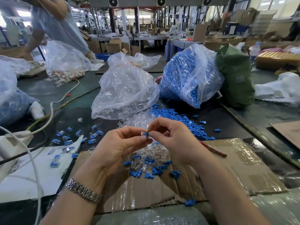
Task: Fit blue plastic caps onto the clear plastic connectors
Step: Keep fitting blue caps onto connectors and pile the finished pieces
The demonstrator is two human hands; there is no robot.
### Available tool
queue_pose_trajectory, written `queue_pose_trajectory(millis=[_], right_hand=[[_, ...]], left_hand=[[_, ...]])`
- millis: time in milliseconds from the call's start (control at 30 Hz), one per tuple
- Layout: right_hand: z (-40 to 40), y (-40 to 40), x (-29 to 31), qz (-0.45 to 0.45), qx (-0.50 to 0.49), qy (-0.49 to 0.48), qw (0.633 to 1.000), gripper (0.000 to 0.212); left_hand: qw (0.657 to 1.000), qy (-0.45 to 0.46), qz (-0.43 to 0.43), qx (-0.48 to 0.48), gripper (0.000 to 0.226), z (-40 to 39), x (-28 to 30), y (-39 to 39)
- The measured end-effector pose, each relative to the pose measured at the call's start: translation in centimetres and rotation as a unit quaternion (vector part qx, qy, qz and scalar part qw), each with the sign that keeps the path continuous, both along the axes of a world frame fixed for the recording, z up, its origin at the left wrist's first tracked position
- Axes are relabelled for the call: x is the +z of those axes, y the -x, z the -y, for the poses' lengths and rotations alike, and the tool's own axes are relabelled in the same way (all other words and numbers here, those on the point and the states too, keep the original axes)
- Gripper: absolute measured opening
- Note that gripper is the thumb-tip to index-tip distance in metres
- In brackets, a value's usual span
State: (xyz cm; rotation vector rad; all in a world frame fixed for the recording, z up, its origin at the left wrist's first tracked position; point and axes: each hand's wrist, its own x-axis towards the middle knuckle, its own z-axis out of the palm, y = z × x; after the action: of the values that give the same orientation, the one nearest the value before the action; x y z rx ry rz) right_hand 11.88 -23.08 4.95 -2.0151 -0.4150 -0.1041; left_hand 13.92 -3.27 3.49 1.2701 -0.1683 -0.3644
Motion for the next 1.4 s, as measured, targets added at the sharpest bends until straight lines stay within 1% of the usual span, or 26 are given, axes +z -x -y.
queue_pose_trajectory(millis=[33, 67, 100, 133, 167, 200, 233, 267, 300, 333, 367, 500, 567, 667, 733, 767, 800, 833, 867, 900, 967, 1033, 1133, 1300, 1400], right_hand=[[0.2, -0.1, 0.0, -0.013, -0.008, -0.008, 1.000, 0.005], [0.5, -0.2, 0.0, -0.013, -0.037, 0.001, 0.999, 0.007], [1.0, -0.5, -0.1, -0.005, -0.090, 0.042, 0.995, 0.013], [1.7, -0.7, -0.3, -0.002, -0.157, 0.117, 0.981, 0.024], [2.4, -0.9, -0.4, -0.021, -0.220, 0.215, 0.951, 0.038], [3.0, -0.9, -0.4, -0.065, -0.269, 0.301, 0.913, 0.051], [3.5, -0.9, -0.5, -0.120, -0.297, 0.356, 0.878, 0.058], [3.8, -1.0, -0.6, -0.172, -0.306, 0.382, 0.855, 0.058], [4.0, -0.9, -0.6, -0.204, -0.302, 0.390, 0.845, 0.050], [4.1, -1.0, -0.8, -0.214, -0.295, 0.387, 0.847, 0.040], [4.1, -1.0, -0.8, -0.207, -0.288, 0.382, 0.853, 0.034], [3.8, -0.9, -0.8, -0.172, -0.274, 0.383, 0.865, 0.028], [3.8, -1.0, -0.4, -0.153, -0.283, 0.367, 0.873, 0.025], [4.0, -0.4, 1.0, -0.087, -0.313, 0.321, 0.890, 0.031], [4.0, 0.4, 2.0, -0.039, -0.289, 0.265, 0.919, 0.038], [3.9, 1.0, 2.4, -0.036, -0.257, 0.220, 0.940, 0.040], [3.6, 1.4, 2.8, -0.055, -0.216, 0.165, 0.961, 0.041], [3.2, 1.8, 3.0, -0.093, -0.166, 0.108, 0.976, 0.040], [2.8, 2.0, 3.0, -0.142, -0.113, 0.061, 0.981, 0.037], [2.3, 2.2, 2.9, -0.188, -0.066, 0.033, 0.979, 0.035], [1.5, 2.2, 2.4, -0.231, -0.005, 0.033, 0.972, 0.039], [0.7, 2.2, 2.3, -0.231, 0.013, 0.056, 0.971, 0.042], [0.3, 2.6, 2.5, -0.219, 0.017, 0.066, 0.973, 0.039], [0.2, 2.8, 2.7, -0.225, 0.012, 0.069, 0.972, 0.042], [0.2, 2.7, 2.6, -0.226, 0.009, 0.071, 0.971, 0.045]], left_hand=[[1.000, 0.000, 0.000, -0.002, 0.022, 0.0, 0.0, 0.0], [1.000, 0.003, -0.001, -0.002, 0.022, 0.0, -0.1, 0.0], [1.000, 0.008, -0.003, 0.002, 0.021, 0.0, -0.1, -0.1], [1.000, 0.014, -0.007, 0.007, 0.020, 0.0, -0.2, -0.1], [1.000, 0.019, -0.011, 0.009, 0.020, 0.0, -0.2, -0.1], [1.000, 0.025, -0.015, 0.009, 0.020, 0.0, -0.3, -0.2], [0.999, 0.030, -0.019, 0.008, 0.020, 0.0, -0.3, -0.2], [0.999, 0.034, -0.021, 0.008, 0.021, 0.0, -0.3, -0.3], [0.999, 0.037, -0.024, 0.009, 0.021, -0.1, -0.4, -0.3], [0.999, 0.039, -0.027, 0.011, 0.021, -0.1, -0.4, -0.3], [0.999, 0.041, -0.028, 0.014, 0.021, -0.1, -0.4, -0.3], [0.998, 0.044, -0.024, 0.028, 0.020, 0.0, -0.3, -0.3], [0.998, 0.041, -0.016, 0.043, 0.020, 0.0, -0.3, -0.2], [0.997, 0.040, -0.006, 0.069, 0.019, 0.0, -0.1, -0.2], [0.996, 0.049, -0.005, 0.080, 0.019, 0.0, 0.0, -0.2], [0.995, 0.053, -0.005, 0.083, 0.018, 0.0, 0.0, -0.2], [0.995, 0.056, -0.004, 0.084, 0.018, 0.0, 0.0, -0.2], [0.995, 0.058, -0.002, 0.084, 0.018, 0.1, 0.1, -0.2], [0.995, 0.060, 0.002, 0.084, 0.018, 0.1, 0.2, -0.2], [0.994, 0.066, 0.006, 0.084, 0.018, 0.2, 0.2, -0.3], [0.993, 0.084, 0.014, 0.084, 0.019, 0.4, 0.2, -0.2], [0.992, 0.092, 0.024, 0.082, 0.020, 0.6, 0.2, -0.2], [0.993, 0.077, 0.050, 0.079, 0.020, 1.0, 0.1, 0.1], [0.990, 0.004, 0.110, 0.087, 0.019, 1.1, 0.4, 0.6], [0.978, -0.067, 0.165, 0.108, 0.018, 1.2, 0.7, 0.9]])
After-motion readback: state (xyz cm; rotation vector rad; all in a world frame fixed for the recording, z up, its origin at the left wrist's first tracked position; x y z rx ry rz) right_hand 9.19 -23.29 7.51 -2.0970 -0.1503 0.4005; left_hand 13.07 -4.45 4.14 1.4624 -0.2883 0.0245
